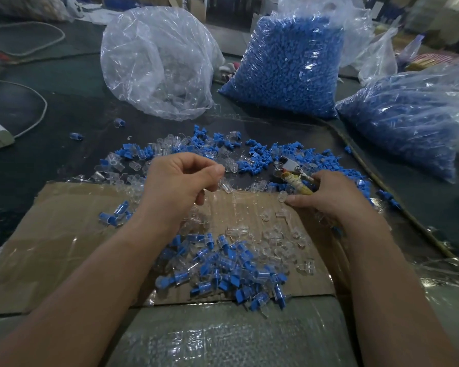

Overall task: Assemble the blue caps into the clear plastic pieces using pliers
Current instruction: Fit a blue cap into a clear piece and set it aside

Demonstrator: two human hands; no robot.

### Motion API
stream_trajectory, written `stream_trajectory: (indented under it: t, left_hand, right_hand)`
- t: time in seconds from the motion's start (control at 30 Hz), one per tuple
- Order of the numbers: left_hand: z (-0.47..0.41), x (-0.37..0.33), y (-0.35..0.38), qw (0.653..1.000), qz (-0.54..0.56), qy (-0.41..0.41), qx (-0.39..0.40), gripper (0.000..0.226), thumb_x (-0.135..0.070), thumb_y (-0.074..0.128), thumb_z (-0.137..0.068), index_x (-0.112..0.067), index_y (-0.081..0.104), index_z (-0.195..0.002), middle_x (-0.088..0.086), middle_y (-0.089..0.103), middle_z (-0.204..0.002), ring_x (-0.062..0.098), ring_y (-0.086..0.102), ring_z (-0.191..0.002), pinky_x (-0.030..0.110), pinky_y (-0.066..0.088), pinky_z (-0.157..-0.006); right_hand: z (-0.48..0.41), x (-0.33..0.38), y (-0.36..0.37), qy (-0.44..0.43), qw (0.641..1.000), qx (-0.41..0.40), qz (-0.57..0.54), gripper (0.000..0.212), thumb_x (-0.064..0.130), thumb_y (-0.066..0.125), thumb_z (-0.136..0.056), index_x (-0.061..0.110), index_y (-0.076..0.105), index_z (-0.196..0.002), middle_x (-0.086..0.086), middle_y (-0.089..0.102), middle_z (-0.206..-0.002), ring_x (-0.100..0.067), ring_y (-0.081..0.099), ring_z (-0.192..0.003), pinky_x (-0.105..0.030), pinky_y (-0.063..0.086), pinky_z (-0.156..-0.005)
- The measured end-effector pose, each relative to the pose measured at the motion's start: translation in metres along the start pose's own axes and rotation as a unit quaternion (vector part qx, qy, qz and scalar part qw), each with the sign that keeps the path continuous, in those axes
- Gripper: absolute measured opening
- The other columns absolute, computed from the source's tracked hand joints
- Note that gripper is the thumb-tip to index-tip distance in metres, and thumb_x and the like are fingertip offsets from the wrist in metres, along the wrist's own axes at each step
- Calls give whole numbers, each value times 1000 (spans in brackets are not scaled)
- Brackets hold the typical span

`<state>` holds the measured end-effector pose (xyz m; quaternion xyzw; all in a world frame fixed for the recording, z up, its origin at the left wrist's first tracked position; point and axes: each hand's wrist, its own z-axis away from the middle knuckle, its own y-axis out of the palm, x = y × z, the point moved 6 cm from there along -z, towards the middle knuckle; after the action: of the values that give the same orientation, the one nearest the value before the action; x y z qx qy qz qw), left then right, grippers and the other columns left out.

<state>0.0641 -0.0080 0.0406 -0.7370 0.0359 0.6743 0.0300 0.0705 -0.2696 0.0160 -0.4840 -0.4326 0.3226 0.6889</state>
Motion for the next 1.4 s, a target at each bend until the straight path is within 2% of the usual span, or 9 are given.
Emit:
stream_trajectory:
  t: [0.17,0.43,0.57,0.77,0.83,0.87,0.97,1.2,1.4]
  left_hand:
    - [-1,1,-7,999,14,-9,-48,15,-8,67,-79,-13,63,-66,-7,59,-46,0,44,-37,11,39,-40]
    - [-1,2,-8,998,26,-16,-63,19,-16,61,-85,-10,64,-67,-7,57,-45,0,43,-35,11,35,-37]
    - [0,0,-6,998,30,-14,-59,22,-19,58,-87,-11,63,-67,-7,57,-44,0,44,-35,11,36,-37]
    - [-1,1,-7,997,36,-13,-66,22,-18,58,-88,-11,64,-68,-7,56,-43,0,44,-35,10,36,-37]
    - [-2,2,-7,997,36,-13,-67,23,-19,59,-88,-13,64,-67,-6,56,-44,0,43,-35,11,36,-37]
    - [-2,2,-7,997,36,-15,-67,23,-19,59,-88,-13,64,-67,-6,56,-44,0,43,-35,11,37,-37]
    - [-2,3,-6,997,33,-17,-61,23,-20,58,-88,-15,64,-66,-7,57,-44,0,44,-36,11,37,-38]
    - [-1,0,-8,997,37,-14,-61,22,-21,58,-88,-13,64,-69,-6,58,-45,0,44,-35,10,36,-37]
    - [-1,0,-5,998,30,-17,-53,21,-21,58,-88,-13,64,-69,-7,58,-46,0,45,-36,11,38,-38]
  right_hand:
    - [3,1,-4,-7,999,-37,-14,74,65,62,-69,17,50,-123,-6,50,-122,-24,46,-112,-40,39,-91]
    - [17,49,-16,-148,979,-136,-45,44,32,58,-88,16,49,-128,-5,46,-131,-19,39,-122,-33,29,-100]
    - [14,105,-1,-249,966,-65,-28,47,10,54,-90,22,44,-134,-2,39,-139,-17,37,-126,-28,29,-100]
    - [-11,137,33,-244,965,81,54,68,-8,39,-84,29,32,-141,-6,15,-153,-26,15,-140,-36,23,-108]
    - [-14,139,38,-245,962,100,72,68,-9,39,-84,30,37,-139,-7,25,-150,-27,23,-136,-37,33,-101]
    - [-13,140,38,-250,960,99,73,65,-8,41,-84,31,42,-136,-8,35,-145,-25,36,-127,-31,42,-88]
    - [-9,141,34,-280,955,83,60,50,-4,50,-85,28,59,-121,-6,57,-124,-10,50,-80,-19,36,-58]
    - [5,129,24,-291,954,66,11,30,10,65,-83,23,66,-110,-1,57,-127,-16,51,-113,-19,34,-84]
    - [20,104,16,-258,961,66,-77,29,12,67,-82,28,66,-106,1,59,-121,-8,55,-88,-14,40,-67]
